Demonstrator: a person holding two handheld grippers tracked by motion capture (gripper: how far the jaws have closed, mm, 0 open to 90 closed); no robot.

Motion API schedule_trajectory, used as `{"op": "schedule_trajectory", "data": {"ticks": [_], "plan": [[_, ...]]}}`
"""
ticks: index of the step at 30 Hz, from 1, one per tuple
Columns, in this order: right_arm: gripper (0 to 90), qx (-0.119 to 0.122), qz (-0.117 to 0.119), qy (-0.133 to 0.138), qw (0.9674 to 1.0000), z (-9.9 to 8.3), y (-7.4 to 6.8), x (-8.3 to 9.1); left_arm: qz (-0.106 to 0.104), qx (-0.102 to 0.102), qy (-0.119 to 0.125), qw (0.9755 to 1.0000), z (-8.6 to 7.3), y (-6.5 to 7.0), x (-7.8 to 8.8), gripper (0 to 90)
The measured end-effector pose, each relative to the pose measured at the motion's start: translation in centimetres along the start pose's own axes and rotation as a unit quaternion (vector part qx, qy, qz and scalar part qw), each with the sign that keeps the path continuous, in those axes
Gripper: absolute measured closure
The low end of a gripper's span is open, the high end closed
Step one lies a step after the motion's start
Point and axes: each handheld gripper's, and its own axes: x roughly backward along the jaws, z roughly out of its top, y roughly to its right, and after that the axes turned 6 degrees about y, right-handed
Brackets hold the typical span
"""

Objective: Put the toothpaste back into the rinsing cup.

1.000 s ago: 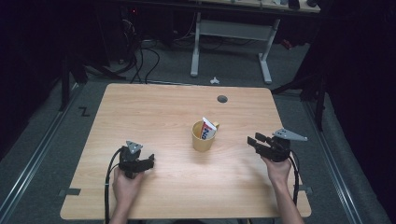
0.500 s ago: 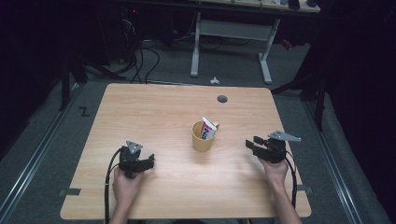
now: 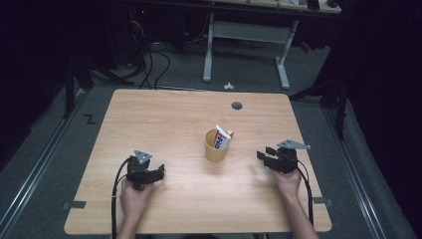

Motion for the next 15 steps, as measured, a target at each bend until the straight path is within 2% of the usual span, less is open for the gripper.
{"op": "schedule_trajectory", "data": {"ticks": [7,15], "plan": [[48.9,-0.003,-0.004,-0.020,0.9998,-0.4,0.0,-0.8,-0.001,0.000,0.000,1.0000,0.0,0.0,0.0,23.5],[48.6,0.007,-0.010,-0.032,0.9994,-0.7,-0.2,-1.2,-0.001,0.000,0.000,1.0000,0.0,0.0,0.0,23.4]]}}
